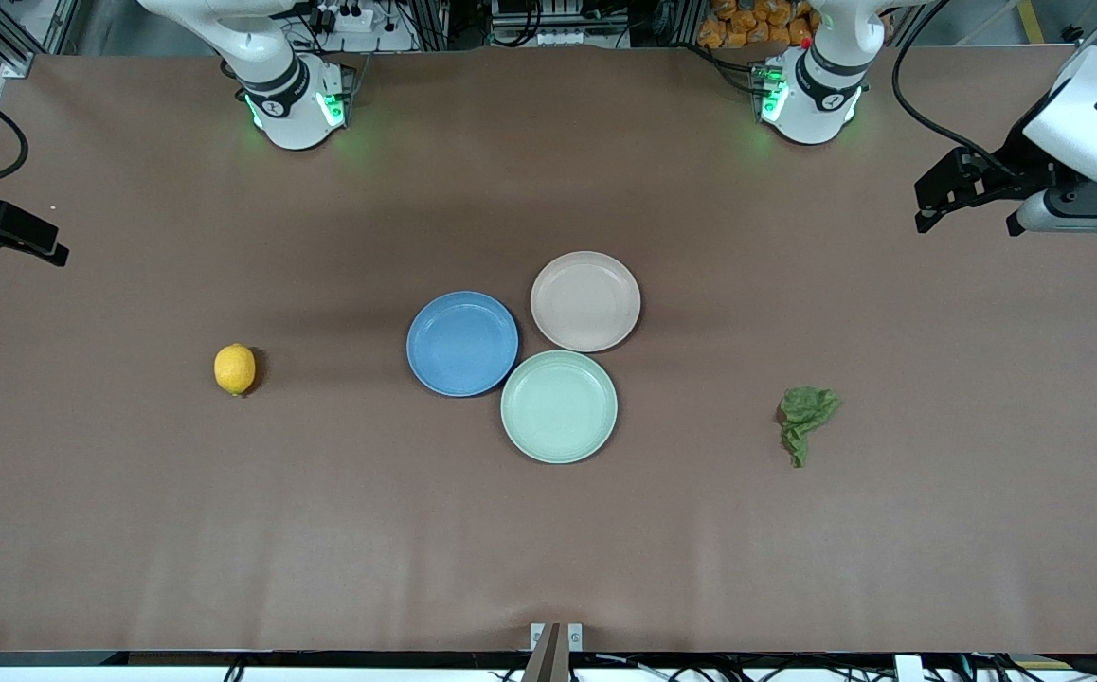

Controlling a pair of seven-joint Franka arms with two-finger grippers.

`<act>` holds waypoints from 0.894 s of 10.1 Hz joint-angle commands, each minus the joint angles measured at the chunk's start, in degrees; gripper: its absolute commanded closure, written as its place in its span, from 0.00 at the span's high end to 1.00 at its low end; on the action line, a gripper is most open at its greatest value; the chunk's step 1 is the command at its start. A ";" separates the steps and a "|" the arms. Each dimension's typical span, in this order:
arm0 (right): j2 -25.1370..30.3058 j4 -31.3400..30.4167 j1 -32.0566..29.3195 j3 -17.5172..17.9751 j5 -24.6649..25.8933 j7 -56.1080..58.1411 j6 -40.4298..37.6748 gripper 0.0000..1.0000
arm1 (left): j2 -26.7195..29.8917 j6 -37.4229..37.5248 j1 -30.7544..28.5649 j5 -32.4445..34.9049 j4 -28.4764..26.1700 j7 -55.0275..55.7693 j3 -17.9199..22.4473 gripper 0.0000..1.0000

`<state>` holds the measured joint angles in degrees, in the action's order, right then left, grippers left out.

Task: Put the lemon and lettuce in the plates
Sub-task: 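Reach the left gripper toward the green lettuce leaf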

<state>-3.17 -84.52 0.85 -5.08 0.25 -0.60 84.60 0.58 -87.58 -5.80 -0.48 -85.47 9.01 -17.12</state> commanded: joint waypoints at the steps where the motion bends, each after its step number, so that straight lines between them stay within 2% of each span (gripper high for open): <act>1: 0.01 0.32 -1.28 0.69 0.37 0.51 -0.48 1.00 | 0.30 0.75 -0.27 1.88 0.30 -3.61 -0.10 1.00; 7: 0.01 0.32 -1.46 0.69 0.28 0.51 -0.48 1.00 | -0.14 0.75 -0.35 1.89 0.30 -3.04 -0.02 1.00; 9: 0.01 0.23 -1.55 0.69 0.28 0.43 -0.48 1.00 | -0.92 0.75 -0.53 1.02 -1.27 -4.00 0.16 1.00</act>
<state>-3.18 -84.52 0.37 -5.09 0.25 -0.60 84.59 0.25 -87.41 -6.05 0.08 -85.88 6.63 -16.96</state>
